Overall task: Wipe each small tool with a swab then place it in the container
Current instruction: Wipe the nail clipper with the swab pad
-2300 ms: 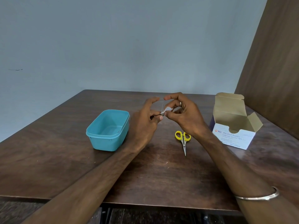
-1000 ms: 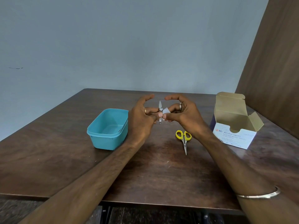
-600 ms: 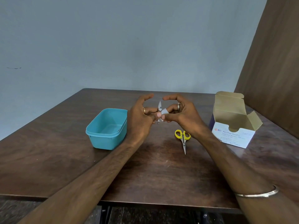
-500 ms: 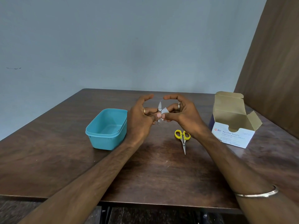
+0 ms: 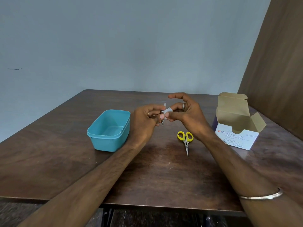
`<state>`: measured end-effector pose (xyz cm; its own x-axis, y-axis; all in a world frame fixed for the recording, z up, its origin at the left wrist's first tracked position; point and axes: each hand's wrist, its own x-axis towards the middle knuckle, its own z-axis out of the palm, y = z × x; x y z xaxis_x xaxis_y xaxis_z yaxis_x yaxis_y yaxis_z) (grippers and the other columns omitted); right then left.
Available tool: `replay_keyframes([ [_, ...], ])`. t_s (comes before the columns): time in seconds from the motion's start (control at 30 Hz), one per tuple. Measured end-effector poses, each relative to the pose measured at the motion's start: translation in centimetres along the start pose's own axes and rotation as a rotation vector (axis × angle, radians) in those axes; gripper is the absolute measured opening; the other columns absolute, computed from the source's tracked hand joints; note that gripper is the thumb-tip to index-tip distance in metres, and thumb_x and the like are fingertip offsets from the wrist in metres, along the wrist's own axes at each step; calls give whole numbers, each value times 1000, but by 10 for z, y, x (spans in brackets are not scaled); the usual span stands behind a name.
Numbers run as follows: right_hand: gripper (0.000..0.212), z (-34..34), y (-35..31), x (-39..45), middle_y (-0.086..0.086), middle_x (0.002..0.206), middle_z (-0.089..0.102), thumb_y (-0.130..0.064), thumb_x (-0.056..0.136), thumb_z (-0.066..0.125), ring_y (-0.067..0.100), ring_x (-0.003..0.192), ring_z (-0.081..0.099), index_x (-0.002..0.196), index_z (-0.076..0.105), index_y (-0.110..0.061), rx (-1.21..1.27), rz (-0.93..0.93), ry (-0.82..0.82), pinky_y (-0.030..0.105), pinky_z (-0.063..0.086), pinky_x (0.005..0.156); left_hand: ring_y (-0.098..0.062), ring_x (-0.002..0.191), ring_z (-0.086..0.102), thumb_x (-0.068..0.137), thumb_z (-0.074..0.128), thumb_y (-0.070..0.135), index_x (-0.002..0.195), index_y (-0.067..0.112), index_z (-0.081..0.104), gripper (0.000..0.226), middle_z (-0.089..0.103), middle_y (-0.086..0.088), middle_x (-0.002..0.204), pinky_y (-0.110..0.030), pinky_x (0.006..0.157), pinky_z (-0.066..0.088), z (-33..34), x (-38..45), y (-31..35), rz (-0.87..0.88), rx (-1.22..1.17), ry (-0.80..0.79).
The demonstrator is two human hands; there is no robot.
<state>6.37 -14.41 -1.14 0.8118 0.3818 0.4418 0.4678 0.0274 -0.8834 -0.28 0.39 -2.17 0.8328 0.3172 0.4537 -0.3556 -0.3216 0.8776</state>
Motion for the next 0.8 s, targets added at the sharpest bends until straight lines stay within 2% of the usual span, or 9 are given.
replay_keyframes([
  [0.13,54,1,0,0,24,90,74,9,80,74,26,78,69,128,57,-8,21,0,4,49,59,75,-10,69,72,85,72,9,110,19,72,27,74,9,85,-27,59,60,-1,0,-1,-21,24,-9],
  [0.23,52,2,1,0,18,85,75,8,81,74,26,76,69,127,57,-8,23,-9,16,47,58,73,-12,68,73,85,73,14,118,19,69,34,76,3,98,-32,58,61,1,-2,0,-46,27,-55],
  [0.33,53,3,2,0,19,86,75,8,80,74,33,76,69,128,56,-7,44,-4,16,49,59,73,-8,70,73,80,77,15,125,19,64,47,72,4,111,-28,58,60,2,-4,0,-24,85,-80],
  [0.4,54,3,2,0,19,88,75,10,81,73,30,75,70,128,55,-7,38,-3,6,46,59,71,-8,73,73,80,77,13,126,17,63,48,72,0,114,-25,58,60,2,-3,0,-23,81,-66],
  [0.5,53,3,2,1,19,89,75,10,81,72,24,74,69,129,55,-8,35,2,17,41,59,68,-11,77,74,84,74,8,129,15,61,47,73,-3,112,-26,60,60,2,-1,-1,-59,46,-49],
  [0.63,55,2,3,2,17,88,75,10,80,74,19,73,68,127,55,-11,39,13,49,37,60,64,-17,74,74,88,67,3,123,16,64,37,75,-4,98,-36,65,62,3,0,-3,-99,-31,-40],
  [0.8,59,-1,4,3,15,87,76,7,80,75,23,75,71,131,52,-11,34,25,67,38,61,66,-19,72,75,92,60,-2,127,14,61,39,72,-2,102,-33,63,62,2,2,-3,-135,-96,-48],
])
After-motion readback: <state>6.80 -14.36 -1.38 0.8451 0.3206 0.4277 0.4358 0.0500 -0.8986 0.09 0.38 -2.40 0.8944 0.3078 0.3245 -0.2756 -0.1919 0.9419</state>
